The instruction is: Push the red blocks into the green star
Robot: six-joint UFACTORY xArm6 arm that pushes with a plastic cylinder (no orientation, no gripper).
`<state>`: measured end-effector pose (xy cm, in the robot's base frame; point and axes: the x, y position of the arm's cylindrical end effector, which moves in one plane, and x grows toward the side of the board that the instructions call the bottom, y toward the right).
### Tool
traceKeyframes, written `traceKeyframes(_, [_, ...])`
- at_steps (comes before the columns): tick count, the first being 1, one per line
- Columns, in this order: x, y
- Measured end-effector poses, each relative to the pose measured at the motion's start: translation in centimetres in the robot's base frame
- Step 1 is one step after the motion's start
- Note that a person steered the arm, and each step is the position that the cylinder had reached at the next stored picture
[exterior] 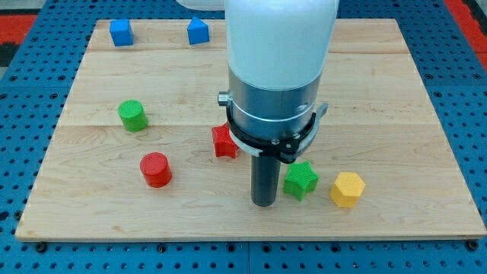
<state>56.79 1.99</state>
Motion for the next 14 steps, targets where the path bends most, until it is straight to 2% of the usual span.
traceKeyframes(2, [-0.7, 5.0])
traceKeyframes(3, [0.5, 6.4])
traceKeyframes(4, [1.6, -1.7])
traceKeyframes(5, [1.4, -13.6])
traceKeyframes(6, [-1.4, -19.3])
traceKeyframes(7, [-4.2, -17.9])
traceKeyframes(8, [-4.2, -6.7])
traceKeyframes(9, [-3.9, 1.5])
traceKeyframes(10, [-4.7, -5.5])
traceKeyframes(11, [-8.7, -9.3])
traceKeyframes(12, [-9.6, -5.9])
traceKeyframes(13, [-9.6, 3.4])
traceKeyframes(14, [-9.5, 5.1])
